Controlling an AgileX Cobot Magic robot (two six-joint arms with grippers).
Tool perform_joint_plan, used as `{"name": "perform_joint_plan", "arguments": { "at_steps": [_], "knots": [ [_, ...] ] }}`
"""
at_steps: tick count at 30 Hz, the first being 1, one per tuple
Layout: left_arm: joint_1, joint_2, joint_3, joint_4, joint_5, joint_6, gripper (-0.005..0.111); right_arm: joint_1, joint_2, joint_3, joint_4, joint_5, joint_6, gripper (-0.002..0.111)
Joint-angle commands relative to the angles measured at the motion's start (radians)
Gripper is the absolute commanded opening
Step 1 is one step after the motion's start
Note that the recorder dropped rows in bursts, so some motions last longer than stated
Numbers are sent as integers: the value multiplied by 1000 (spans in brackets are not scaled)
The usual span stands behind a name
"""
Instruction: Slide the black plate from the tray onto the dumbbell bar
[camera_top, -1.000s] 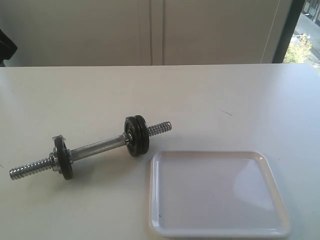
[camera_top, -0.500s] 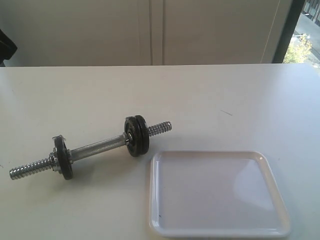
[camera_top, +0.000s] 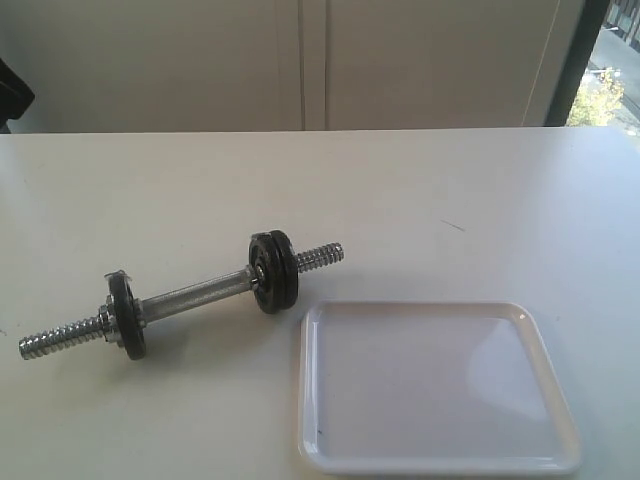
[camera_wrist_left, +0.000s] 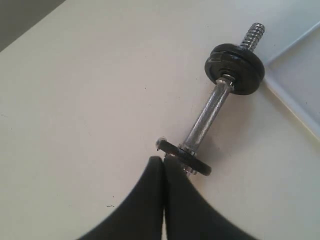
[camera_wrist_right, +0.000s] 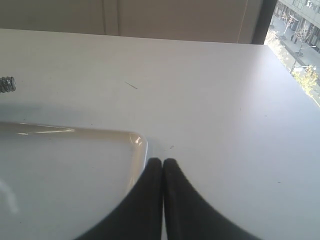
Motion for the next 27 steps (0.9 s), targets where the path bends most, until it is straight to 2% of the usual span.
{"name": "perform_joint_plan", "arguments": {
  "at_steps": [1, 9, 11, 13, 17, 23, 27],
  "knots": [
    [-1, -10, 6, -1, 5, -5, 0, -4, -5, 5, -2, -16, 0, 0],
    [-1, -17, 10, 48, -14, -5, 0, -4, -5, 5, -2, -16, 0, 0],
    [8, -38, 34, 24, -117, -8, 0, -4, -5, 5, -2, -16, 0, 0],
    [36, -64, 72, -55, -275, -8, 0, -4, -5, 5, -2, -16, 0, 0],
    [122, -138, 195, -216, -489, -8, 0, -4, -5, 5, -2, -16, 0, 0],
    [267, -292, 448, -287, -531, -8, 0, -4, -5, 5, -2, -16, 0, 0],
    [341, -402, 654, -345, -640, -8, 0, -4, -5, 5, -2, -16, 0, 0]
  ]
}}
